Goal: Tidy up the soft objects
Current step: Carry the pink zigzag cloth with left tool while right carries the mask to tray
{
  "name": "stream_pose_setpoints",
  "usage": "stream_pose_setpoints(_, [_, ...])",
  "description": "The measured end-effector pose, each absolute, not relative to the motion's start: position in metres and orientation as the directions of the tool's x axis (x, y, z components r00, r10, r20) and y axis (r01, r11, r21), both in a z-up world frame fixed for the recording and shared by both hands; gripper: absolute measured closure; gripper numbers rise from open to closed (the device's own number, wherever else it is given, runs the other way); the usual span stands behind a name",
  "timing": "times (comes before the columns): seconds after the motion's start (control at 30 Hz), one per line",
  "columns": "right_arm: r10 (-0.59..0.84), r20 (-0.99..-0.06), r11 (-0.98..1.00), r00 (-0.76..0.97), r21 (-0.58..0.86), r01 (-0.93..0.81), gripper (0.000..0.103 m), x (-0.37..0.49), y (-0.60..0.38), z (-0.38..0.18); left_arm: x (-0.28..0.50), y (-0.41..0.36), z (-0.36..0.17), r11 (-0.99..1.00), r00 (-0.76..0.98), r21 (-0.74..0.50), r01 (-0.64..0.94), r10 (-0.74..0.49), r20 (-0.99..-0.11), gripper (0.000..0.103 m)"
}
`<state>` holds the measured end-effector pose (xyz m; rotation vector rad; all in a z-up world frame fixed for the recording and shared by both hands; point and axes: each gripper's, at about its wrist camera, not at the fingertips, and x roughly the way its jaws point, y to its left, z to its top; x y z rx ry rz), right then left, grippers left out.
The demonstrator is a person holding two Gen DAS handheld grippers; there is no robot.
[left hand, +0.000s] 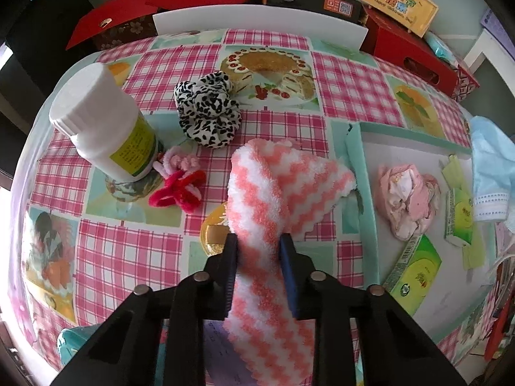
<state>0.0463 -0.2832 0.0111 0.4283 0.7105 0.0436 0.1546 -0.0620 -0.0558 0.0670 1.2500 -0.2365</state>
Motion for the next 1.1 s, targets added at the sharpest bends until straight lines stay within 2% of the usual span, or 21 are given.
stream_pose_setpoints(0.17, [0.183,-0.620,0.910,0.763,0.400,0.107,0.096,0.046,-0.284,0.011,0.156,-0.059,-0.054,0.966,0.289,-0.155,0.209,-0.213,-0.933,0.087])
stream_pose_setpoints(0.37, [0.183,-0.620,0.909,0.763,0.403,0.109,0.096,0.045,-0.285,0.011,0.157,-0.053,-0.053,0.957,0.294,-0.226,0.181,-0.272,-0.916,0.090])
stream_pose_setpoints(0.8, [0.181,-0.613,0.906,0.769,0.408,0.112,0.096,0.044,-0.287,0.013,0.157,-0.037,-0.031,0.919,0.345,-0.364,0.150,-0.393,-0.852,0.091])
stream_pose_setpoints(1.1, [0.159,-0.556,0.902,0.816,0.418,0.109,0.096,0.032,-0.293,0.031,0.139,-0.032,0.019,0.880,0.452,-0.423,0.215,-0.474,-0.756,0.091])
